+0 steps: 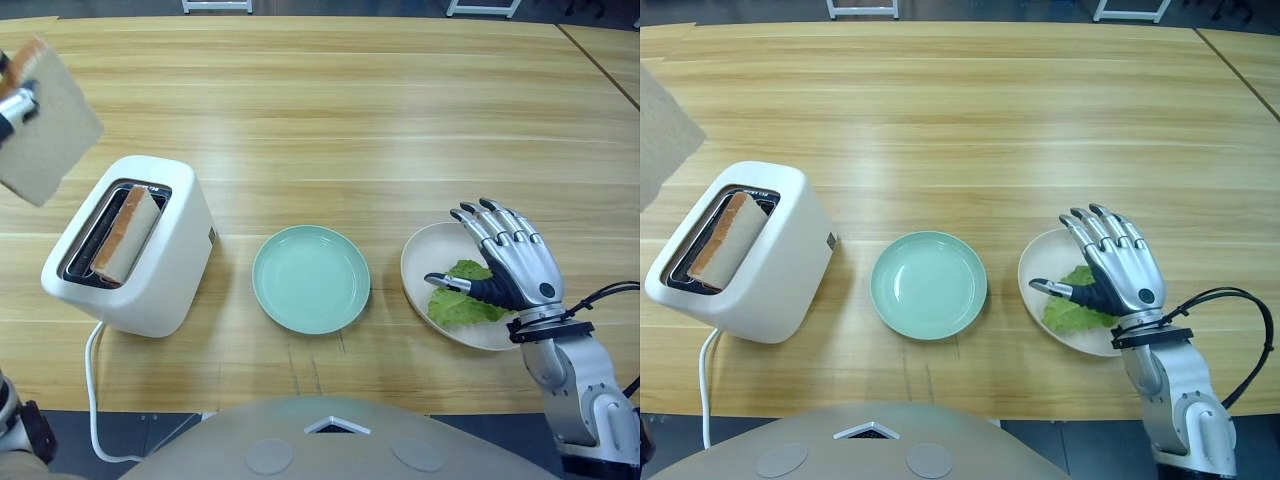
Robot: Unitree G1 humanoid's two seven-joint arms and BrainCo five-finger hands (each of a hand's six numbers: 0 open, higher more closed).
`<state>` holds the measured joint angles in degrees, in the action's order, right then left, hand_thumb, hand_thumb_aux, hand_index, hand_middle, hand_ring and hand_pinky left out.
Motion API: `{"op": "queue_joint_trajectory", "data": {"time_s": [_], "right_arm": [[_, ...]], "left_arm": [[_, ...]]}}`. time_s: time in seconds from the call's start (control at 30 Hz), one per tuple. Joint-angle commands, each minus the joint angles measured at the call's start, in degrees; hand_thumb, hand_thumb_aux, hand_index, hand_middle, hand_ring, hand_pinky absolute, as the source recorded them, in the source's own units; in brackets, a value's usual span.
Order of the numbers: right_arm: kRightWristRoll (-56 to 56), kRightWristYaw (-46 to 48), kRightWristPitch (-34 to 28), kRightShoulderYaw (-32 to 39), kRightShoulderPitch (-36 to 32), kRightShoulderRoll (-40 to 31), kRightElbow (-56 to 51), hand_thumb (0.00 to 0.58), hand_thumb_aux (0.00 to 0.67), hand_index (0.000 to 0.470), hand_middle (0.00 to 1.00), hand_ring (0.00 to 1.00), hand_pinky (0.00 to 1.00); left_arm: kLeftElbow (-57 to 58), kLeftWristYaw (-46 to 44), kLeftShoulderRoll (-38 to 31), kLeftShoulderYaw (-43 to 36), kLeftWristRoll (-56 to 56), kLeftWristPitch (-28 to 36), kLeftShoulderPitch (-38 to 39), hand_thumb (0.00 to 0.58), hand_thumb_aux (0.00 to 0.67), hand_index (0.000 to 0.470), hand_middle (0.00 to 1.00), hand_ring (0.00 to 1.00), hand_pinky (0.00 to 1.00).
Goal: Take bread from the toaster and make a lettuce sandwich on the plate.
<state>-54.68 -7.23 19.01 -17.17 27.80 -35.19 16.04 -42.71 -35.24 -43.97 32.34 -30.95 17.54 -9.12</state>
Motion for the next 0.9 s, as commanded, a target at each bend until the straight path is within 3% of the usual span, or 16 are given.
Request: {"op": "queue_joint_trajectory", "data": {"time_s": [0.03,0.07,0.1,0.2,0.27,0.37,0.4,0.43,0.5,0.57,0.6,0.63,0.67,0.83,0.9], "right_arm": [[-3.2,-3.9,2.2,1.1,-1.1,-5.9,-7.0,0.083,0.050,0.035,0.00,0.00,0.00],[-4.0,-4.9,2.8,1.4,-1.2,-7.5,-8.9,0.092,0.055,0.039,0.00,0.00,0.00],[-4.7,-5.9,3.5,2.2,-1.5,-9.1,-11.1,0.168,0.105,0.074,0.00,0.00,0.00],[-6.2,-8.5,5.8,4.7,-2.4,-13.4,-16.3,0.227,0.147,0.103,0.00,0.00,0.00],[-6.6,-9.7,7.4,6.2,-3.0,-16.2,-18.8,0.216,0.139,0.098,0.00,0.00,0.00],[-6.5,-10.3,9.7,8.0,-4.2,-20.1,-21.0,0.261,0.173,0.122,0.00,0.00,0.00],[-6.5,-10.6,10.5,8.6,-5.0,-21.4,-22.2,0.319,0.221,0.155,0.00,0.00,0.00],[-6.5,-11.0,11.2,9.3,-5.9,-22.6,-23.6,0.334,0.234,0.164,0.00,0.00,0.00],[-6.8,-11.3,12.4,11.2,-7.9,-24.6,-25.8,0.301,0.205,0.144,0.00,0.00,0.00],[-6.6,-10.9,13.8,13.3,-9.8,-26.1,-27.5,0.334,0.234,0.164,0.00,0.00,0.00],[-6.4,-10.7,14.5,14.2,-10.4,-26.9,-28.1,0.322,0.223,0.157,0.00,0.00,0.00],[-6.1,-10.6,15.2,14.7,-10.8,-27.7,-28.5,0.313,0.215,0.151,0.00,0.00,0.00],[-6.0,-10.5,15.7,15.2,-11.1,-28.6,-28.8,0.340,0.239,0.168,0.00,0.00,0.00],[-5.7,-9.0,18.6,18.1,-14.5,-32.5,-30.8,0.278,0.187,0.131,0.00,0.00,0.00],[-6.4,-8.5,19.9,20.2,-16.6,-33.5,-31.9,0.288,0.194,0.136,0.00,0.00,0.00]], "left_arm": [[-0.2,-0.5,-3.7,-0.9,5.7,3.6,-9.1,0.580,0.670,0.470,1.00,1.00,1.00],[-0.7,-0.7,-3.8,-2.4,6.9,4.7,-11.0,0.580,0.670,0.470,1.00,1.00,1.00],[-1.5,-0.9,-3.5,-4.5,8.3,6.2,-12.7,0.580,0.670,0.470,1.00,1.00,1.00],[-3.5,-2.0,-1.0,-12.7,12.4,10.9,-15.8,0.580,0.670,0.470,1.00,1.00,1.00],[-4.5,-2.5,1.1,-18.0,15.6,14.5,-17.4,0.580,0.670,0.470,1.00,1.00,1.00],[-5.1,-3.4,3.6,-23.6,19.7,19.0,-19.5,0.580,0.670,0.470,1.00,1.00,1.00],[-5.0,-3.8,4.3,-25.4,21.3,20.3,-20.0,0.580,0.670,0.470,1.00,1.00,1.00],[-4.9,-4.1,5.5,-27.0,23.2,21.9,-20.6,0.580,0.670,0.470,1.00,1.00,1.00],[-4.1,-4.9,7.2,-30.4,26.4,24.1,-21.1,0.580,0.670,0.470,1.00,1.00,1.00],[-2.3,-5.4,8.1,-33.6,28.5,25.4,-21.2,0.580,0.670,0.470,1.00,1.00,1.00],[-1.2,-5.7,8.8,-34.9,29.5,25.8,-21.4,0.580,0.670,0.470,1.00,1.00,1.00],[0.6,-6.2,9.1,-36.8,30.2,25.8,-21.6,0.580,0.670,0.470,1.00,1.00,1.00],[2.6,-6.7,9.6,-38.5,31.1,25.8,-21.8,0.580,0.670,0.470,1.00,1.00,1.00],[12.7,-9.1,11.0,-49.6,31.2,23.9,-22.6,0.580,0.670,0.470,1.00,1.00,1.00],[16.6,-9.8,11.7,-54.3,30.1,23.6,-23.5,0.580,0.670,0.470,1.00,1.00,1.00]]}}
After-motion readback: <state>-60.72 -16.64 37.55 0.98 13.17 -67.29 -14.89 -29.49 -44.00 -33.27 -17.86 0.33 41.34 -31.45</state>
